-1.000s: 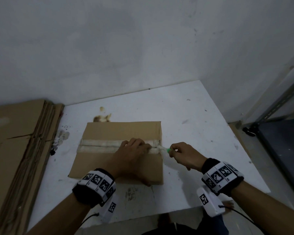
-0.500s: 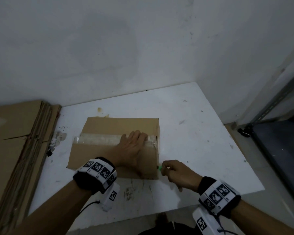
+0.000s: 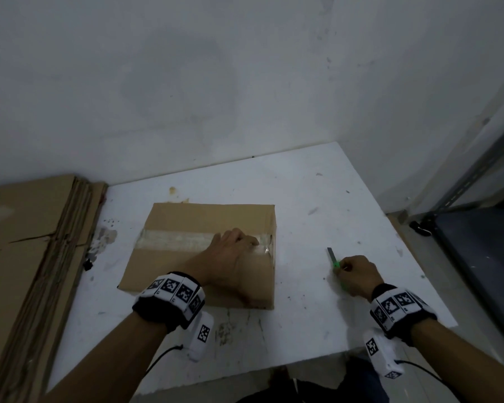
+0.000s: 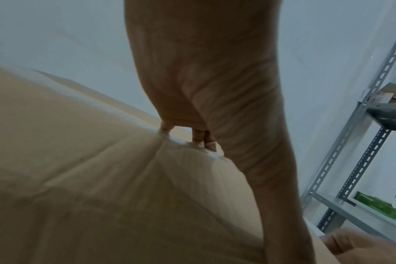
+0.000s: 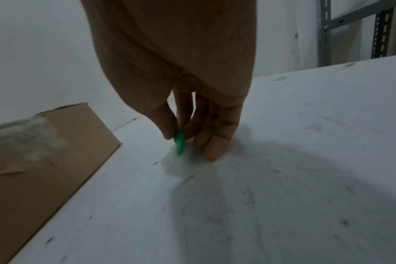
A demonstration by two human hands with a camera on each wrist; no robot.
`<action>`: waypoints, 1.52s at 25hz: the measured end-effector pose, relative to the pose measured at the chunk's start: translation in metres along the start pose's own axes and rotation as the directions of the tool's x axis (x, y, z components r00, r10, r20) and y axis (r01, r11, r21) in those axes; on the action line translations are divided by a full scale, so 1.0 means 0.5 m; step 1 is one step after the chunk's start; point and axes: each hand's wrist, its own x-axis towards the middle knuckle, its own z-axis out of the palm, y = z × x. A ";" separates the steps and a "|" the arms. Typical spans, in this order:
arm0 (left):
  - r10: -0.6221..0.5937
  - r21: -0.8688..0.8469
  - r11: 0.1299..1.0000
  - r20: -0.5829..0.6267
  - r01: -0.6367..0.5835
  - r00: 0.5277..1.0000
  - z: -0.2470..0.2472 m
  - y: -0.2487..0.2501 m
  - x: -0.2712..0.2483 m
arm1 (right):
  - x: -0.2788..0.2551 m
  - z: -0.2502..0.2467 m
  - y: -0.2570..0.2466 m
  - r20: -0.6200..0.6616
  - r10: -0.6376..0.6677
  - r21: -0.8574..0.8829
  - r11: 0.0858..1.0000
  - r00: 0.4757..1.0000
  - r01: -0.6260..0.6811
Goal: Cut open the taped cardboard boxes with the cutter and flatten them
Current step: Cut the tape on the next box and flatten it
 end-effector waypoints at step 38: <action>-0.597 -0.359 0.727 0.092 0.586 0.797 0.082 -0.155 -0.264 | 0.023 0.012 -0.495 0.499 -0.480 -0.427 0.588 0.722 0.687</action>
